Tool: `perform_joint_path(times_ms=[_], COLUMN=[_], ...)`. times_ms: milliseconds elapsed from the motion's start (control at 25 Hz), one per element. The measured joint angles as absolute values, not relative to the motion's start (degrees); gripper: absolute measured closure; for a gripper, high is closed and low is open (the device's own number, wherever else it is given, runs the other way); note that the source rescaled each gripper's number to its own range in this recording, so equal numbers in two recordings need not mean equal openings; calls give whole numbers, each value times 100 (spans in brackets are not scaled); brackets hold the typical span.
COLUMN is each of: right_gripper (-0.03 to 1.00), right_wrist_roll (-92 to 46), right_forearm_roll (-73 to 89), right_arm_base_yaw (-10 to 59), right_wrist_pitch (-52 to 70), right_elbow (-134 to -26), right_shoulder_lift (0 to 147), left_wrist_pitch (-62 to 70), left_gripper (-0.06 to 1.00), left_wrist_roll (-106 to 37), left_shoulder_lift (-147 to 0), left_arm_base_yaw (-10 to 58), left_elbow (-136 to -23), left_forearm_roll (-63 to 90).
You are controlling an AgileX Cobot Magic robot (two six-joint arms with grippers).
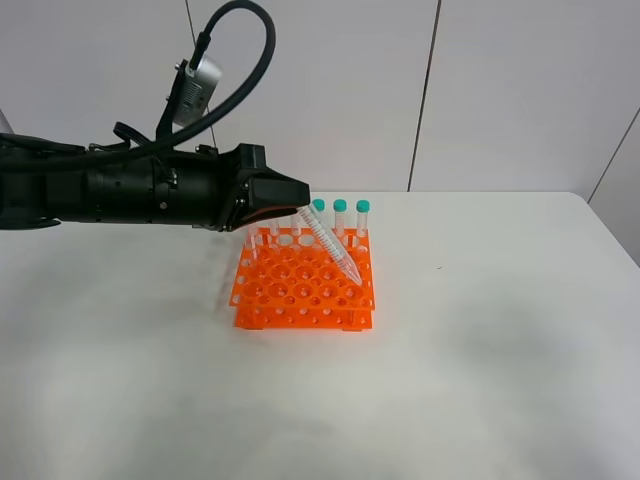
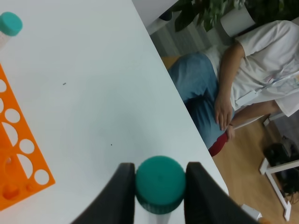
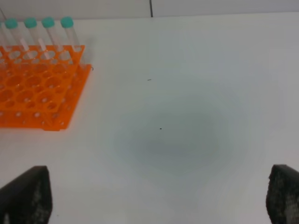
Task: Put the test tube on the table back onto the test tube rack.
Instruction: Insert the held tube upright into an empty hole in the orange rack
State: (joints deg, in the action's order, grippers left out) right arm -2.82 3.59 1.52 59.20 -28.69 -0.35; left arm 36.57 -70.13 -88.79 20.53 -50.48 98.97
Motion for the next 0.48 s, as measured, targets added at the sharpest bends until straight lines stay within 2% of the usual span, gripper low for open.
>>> perform_joint_path(times_ms=[200, 360, 480], right_gripper=[-3, -3, -3], right_wrist_roll=[-282, -282, -282], right_forearm_roll=[359, 359, 365], right_arm_base_yaw=[152, 152, 152], right_wrist_pitch=[5920, 5920, 5920], right_elbow=[-2869, -2869, -2869], right_shoulder_lift=[-35, -35, -35], left_wrist_pitch=[3316, 2124, 1225], left_gripper=[94, 94, 94], left_wrist_roll=[-6887, -5559, -3966], left_shoulder_lift=[-8780, -8277, -7910], left_arm_base_yaw=[2063, 2335, 2656], left_elbow=[-5121, -5414, -5504], left_forearm_roll=[9526, 7169, 4932])
